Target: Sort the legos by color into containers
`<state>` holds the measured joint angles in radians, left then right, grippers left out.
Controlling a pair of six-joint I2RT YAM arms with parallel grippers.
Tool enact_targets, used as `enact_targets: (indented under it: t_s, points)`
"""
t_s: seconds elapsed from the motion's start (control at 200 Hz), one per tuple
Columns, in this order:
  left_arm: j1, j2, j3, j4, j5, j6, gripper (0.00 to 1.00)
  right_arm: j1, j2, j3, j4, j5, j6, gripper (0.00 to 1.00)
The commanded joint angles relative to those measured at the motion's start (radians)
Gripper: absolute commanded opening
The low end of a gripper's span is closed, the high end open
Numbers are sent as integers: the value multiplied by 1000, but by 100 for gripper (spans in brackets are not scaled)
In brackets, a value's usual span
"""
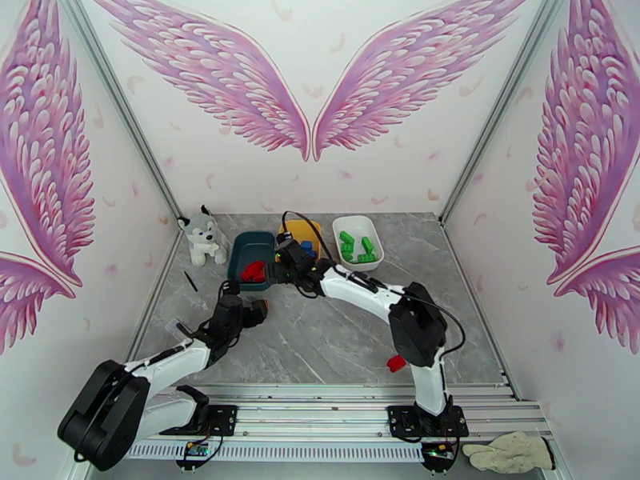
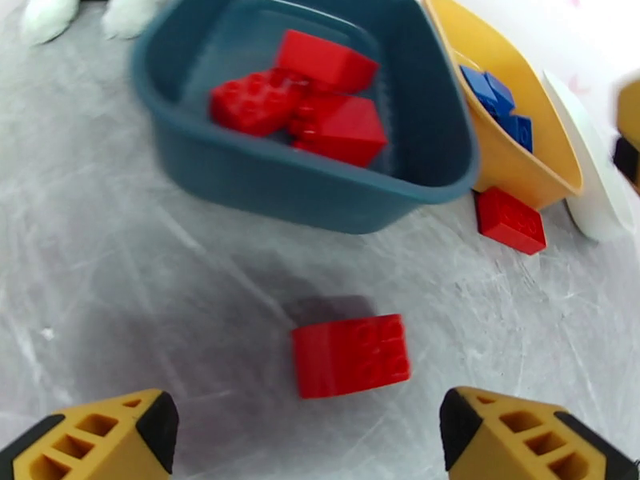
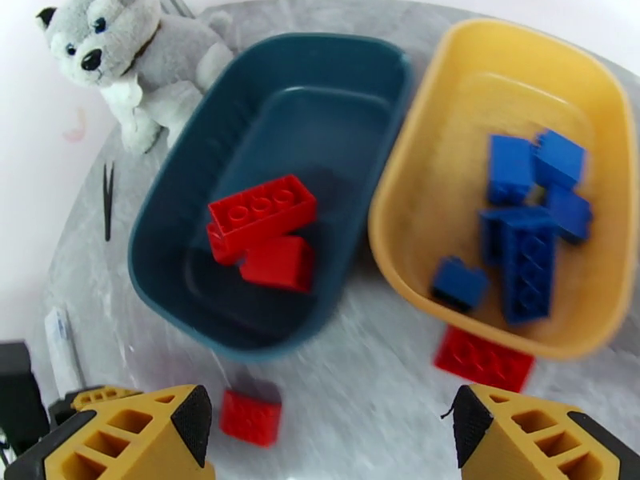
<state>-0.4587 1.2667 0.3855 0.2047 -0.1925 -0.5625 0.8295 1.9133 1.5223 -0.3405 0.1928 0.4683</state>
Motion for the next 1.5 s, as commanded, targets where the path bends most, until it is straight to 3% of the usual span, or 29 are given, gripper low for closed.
enact_targets:
  t_s: [0.0, 0.27, 0.51, 0.945, 1.495]
  points:
    - [-35, 83, 81, 14, -79, 42, 90, 4, -152, -155, 38, 138, 9, 86]
    - [-59, 306, 188, 31, -118, 56, 86, 5, -439, -517, 51, 237, 50, 92]
    - [-72, 403, 230, 54, -123, 58, 83, 4, -568, -659, 61, 238, 95, 94]
    - [-80, 452, 253, 49, -117, 61, 71, 4, -513, -662, 99, 184, 114, 94]
    - [-116, 432, 242, -39, -235, 62, 75, 4, -455, -620, 144, 113, 100, 93]
